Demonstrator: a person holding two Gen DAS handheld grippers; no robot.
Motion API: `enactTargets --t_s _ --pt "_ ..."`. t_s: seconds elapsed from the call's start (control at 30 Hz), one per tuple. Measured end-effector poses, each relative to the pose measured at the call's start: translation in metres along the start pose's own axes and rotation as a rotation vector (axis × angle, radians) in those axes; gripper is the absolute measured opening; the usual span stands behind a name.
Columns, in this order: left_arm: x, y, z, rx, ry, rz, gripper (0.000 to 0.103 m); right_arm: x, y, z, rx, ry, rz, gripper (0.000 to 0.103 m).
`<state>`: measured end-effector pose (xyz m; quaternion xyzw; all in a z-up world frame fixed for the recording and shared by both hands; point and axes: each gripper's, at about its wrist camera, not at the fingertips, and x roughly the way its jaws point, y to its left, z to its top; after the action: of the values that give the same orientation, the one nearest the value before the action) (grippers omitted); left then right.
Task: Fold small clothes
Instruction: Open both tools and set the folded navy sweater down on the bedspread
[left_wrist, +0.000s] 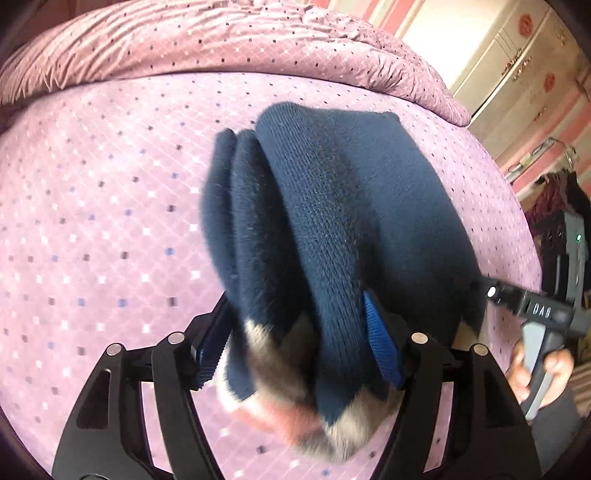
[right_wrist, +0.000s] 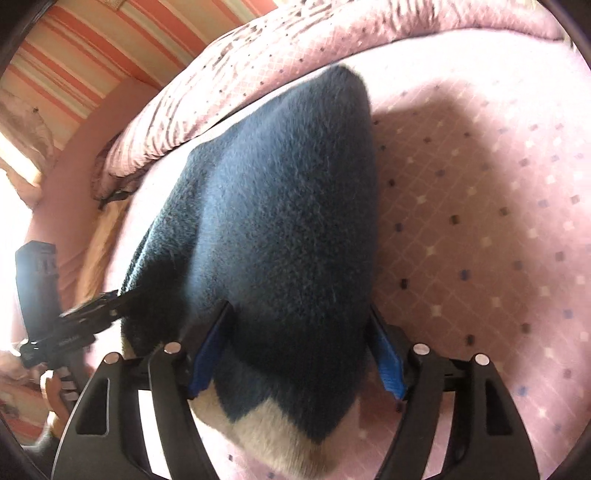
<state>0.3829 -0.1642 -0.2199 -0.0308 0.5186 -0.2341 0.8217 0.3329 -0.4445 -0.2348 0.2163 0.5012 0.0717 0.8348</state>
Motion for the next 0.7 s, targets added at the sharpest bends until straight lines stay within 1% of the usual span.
enactTargets --t_s 0.07,0.1,0.17,0.23,0.3,0.33,0.37,0.43,0.47,0.5,0.57,0.63,0.67,0.7 --pt "-0.014 0.001 -0.004 0.034 -0.019 0.041 0.071 -0.015 0.008 0.0 -0.029 -0.043 -0.039 0.075" --pt "-0.02 0.002 -0.006 0.047 -0.027 0.065 0.071 -0.026 0.017 0.001 -0.05 -0.081 -0.08 0.077" --pt "-0.035 0.008 -0.01 0.059 -0.044 0.1 0.072 -0.042 0.039 0.003 -0.102 -0.143 -0.169 0.077" --pt "-0.044 0.016 -0.012 0.048 -0.054 0.135 0.08 -0.044 0.064 0.003 -0.166 -0.169 -0.251 0.077" --pt "-0.051 0.021 -0.015 0.035 -0.074 0.185 0.092 -0.038 0.096 -0.002 -0.252 -0.201 -0.333 0.078" --pt "-0.056 0.024 -0.017 0.034 -0.084 0.204 0.095 -0.032 0.108 -0.005 -0.276 -0.208 -0.348 0.078" --pt "-0.061 0.026 -0.02 0.034 -0.1 0.245 0.1 -0.026 0.114 -0.007 -0.283 -0.212 -0.354 0.079" --pt "-0.068 0.03 -0.024 0.036 -0.106 0.286 0.1 -0.008 0.132 -0.017 -0.299 -0.208 -0.333 0.079" --pt "-0.069 0.034 -0.026 0.028 -0.099 0.304 0.1 -0.003 0.136 -0.021 -0.307 -0.215 -0.339 0.079" --pt "-0.068 0.039 -0.028 0.009 -0.086 0.31 0.1 0.005 0.144 -0.027 -0.317 -0.234 -0.359 0.079" --pt "-0.07 0.047 -0.035 -0.031 -0.065 0.299 0.1 0.016 0.15 -0.032 -0.31 -0.245 -0.367 0.079" --pt "-0.076 0.056 -0.044 -0.07 -0.063 0.307 0.1 0.028 0.153 -0.04 -0.285 -0.247 -0.366 0.079" --pt "-0.079 0.059 -0.048 -0.085 -0.07 0.315 0.1 0.031 0.155 -0.044 -0.285 -0.255 -0.376 0.081" --pt "-0.082 0.061 -0.052 -0.092 -0.078 0.33 0.1 0.038 0.155 -0.051 -0.288 -0.268 -0.393 0.087"
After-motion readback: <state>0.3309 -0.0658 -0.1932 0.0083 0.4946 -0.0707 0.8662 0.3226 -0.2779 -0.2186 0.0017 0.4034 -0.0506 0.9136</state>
